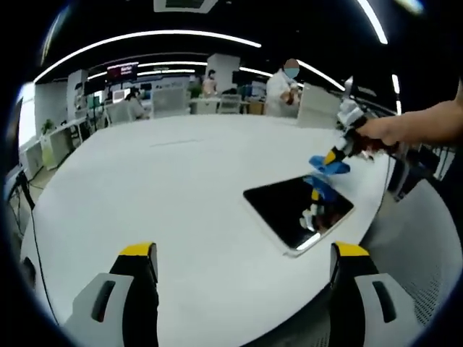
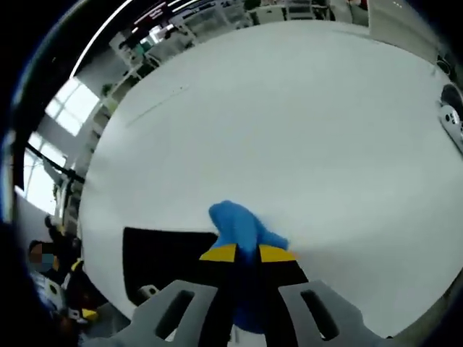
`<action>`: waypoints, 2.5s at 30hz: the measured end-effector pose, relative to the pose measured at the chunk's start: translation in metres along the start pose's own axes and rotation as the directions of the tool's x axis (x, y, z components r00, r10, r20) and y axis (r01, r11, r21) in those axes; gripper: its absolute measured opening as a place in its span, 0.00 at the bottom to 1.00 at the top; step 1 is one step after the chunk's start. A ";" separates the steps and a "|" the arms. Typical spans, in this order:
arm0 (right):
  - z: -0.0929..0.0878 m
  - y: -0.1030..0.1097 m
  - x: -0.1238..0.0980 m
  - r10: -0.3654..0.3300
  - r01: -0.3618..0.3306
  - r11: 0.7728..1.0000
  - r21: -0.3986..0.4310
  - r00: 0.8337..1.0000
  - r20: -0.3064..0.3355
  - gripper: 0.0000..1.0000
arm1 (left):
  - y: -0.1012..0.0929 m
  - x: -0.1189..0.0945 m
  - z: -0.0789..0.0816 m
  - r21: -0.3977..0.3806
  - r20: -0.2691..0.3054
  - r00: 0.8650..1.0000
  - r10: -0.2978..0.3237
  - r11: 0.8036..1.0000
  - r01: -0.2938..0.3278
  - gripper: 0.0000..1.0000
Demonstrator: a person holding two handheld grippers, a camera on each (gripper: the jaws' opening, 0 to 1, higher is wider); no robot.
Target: Wipe the mirror surface with the cleaning cloth until all visible marks leave the cleaned area.
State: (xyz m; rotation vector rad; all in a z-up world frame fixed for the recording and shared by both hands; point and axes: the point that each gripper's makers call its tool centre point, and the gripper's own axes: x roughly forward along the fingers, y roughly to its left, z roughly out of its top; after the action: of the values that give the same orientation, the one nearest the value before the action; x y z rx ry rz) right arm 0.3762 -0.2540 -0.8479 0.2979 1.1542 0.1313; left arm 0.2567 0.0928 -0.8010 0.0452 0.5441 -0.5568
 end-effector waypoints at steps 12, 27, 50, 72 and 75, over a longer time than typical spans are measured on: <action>-0.011 0.023 0.018 0.001 -0.001 1.000 -0.004 0.999 -0.042 0.04 | 0.003 0.000 -0.002 0.008 -0.002 1.000 0.003 1.000 -0.003 0.96; -0.024 0.053 0.034 -0.007 0.005 1.000 -0.029 0.996 -0.085 0.04 | 0.000 0.002 -0.007 0.014 -0.024 1.000 -0.019 1.000 0.019 0.99; -0.030 0.114 0.049 0.031 -0.036 0.998 -0.051 0.994 -0.104 0.03 | -0.001 0.003 -0.008 0.030 -0.038 0.999 -0.023 0.999 0.024 0.99; -0.031 0.185 0.078 0.093 -0.108 0.990 -0.094 0.984 -0.149 0.03 | -0.003 0.004 -0.013 0.035 -0.060 0.998 -0.027 0.999 0.030 0.99; -0.032 0.193 0.079 0.100 -0.116 0.988 -0.097 0.984 -0.149 0.03 | -0.002 0.005 -0.013 0.032 -0.059 0.998 -0.025 0.999 0.027 0.99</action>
State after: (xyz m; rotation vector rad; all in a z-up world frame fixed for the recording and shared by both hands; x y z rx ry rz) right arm 0.3885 -0.0451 -0.8712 0.2605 1.2698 0.3131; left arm 0.2524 0.0908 -0.8147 0.0860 0.5935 -0.5910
